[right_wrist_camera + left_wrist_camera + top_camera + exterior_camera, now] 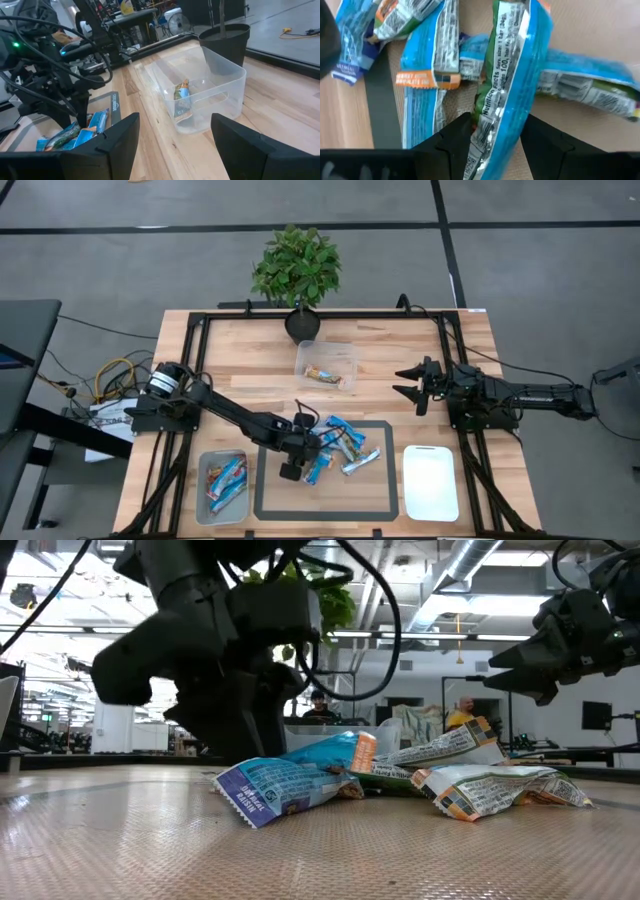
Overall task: Pick and place Granola Bars by type
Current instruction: Put the orange granola bar into the transparent bin
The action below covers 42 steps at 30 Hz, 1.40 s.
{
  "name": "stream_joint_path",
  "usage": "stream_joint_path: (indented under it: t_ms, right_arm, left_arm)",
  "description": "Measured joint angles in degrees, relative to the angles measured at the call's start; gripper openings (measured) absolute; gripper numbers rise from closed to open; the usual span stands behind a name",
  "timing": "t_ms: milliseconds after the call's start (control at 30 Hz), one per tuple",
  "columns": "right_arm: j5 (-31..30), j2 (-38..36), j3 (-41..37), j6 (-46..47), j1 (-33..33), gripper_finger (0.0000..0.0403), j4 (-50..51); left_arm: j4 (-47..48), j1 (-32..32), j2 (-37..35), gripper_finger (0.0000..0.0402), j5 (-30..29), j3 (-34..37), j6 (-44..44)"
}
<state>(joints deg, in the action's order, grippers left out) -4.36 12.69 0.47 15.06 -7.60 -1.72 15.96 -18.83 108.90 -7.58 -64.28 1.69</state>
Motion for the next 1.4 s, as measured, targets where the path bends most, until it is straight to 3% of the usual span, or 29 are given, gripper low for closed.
stream_joint_path:
  t_ms: [233, 500, 633, 1133, 1300, 1400]
  right_arm:
    - [0.0, 0.0, 0.0, 0.0, 0.0, 0.024, 0.0]
    - [0.0, 0.0, 0.0, 0.0, 0.0, 0.024, 0.0]
    - [0.0, 0.0, 0.0, 0.0, 0.0, 0.024, 0.0]
    - [0.0, 0.0, 0.0, 0.0, 0.0, 0.024, 0.0]
    - [0.0, 0.0, 0.0, 0.0, 0.0, 0.024, 0.0]
    - [0.0, 0.0, 0.0, 0.0, 0.0, 0.024, 0.0]
  left_arm:
    - [-0.5, 0.7, 0.0, 0.0144, -0.6, 0.9, -0.1]
    - [-2.9, 0.8, 0.0, 0.0053, -0.7, 0.8, -1.9]
    - [-3.5, 0.9, -0.2, 0.0027, -1.2, -0.5, -5.3]
    - [-4.0, 6.6, -7.4, 0.0032, -18.8, -8.1, -11.3]
    - [-4.6, 11.5, -8.6, 0.0029, -24.5, -8.5, -14.1]
    - [-4.9, 15.8, -8.6, 0.0031, -24.1, -8.5, -15.9]
